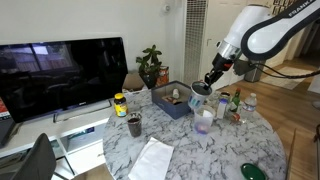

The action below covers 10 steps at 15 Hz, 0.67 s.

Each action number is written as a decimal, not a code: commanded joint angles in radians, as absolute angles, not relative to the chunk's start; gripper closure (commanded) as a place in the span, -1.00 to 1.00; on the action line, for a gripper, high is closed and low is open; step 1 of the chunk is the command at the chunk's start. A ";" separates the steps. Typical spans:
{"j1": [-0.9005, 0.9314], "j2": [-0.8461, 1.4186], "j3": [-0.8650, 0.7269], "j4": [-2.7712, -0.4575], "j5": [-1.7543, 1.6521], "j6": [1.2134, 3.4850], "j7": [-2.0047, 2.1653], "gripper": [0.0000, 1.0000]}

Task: Remove the silver cup from the clear cup and put two red sachets in the clear cup then place the silver cup back in the clear cup.

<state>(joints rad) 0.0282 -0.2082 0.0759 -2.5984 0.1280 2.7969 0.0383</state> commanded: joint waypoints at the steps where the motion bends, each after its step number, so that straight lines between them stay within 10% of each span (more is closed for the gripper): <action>1: -0.014 -0.325 0.028 -2.688 0.106 2.752 0.077 0.98; 10: -0.005 -0.201 -0.010 -2.688 0.145 2.783 0.069 0.98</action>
<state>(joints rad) -0.0168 -0.2565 -0.0053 -2.6897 0.1321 2.7626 0.0492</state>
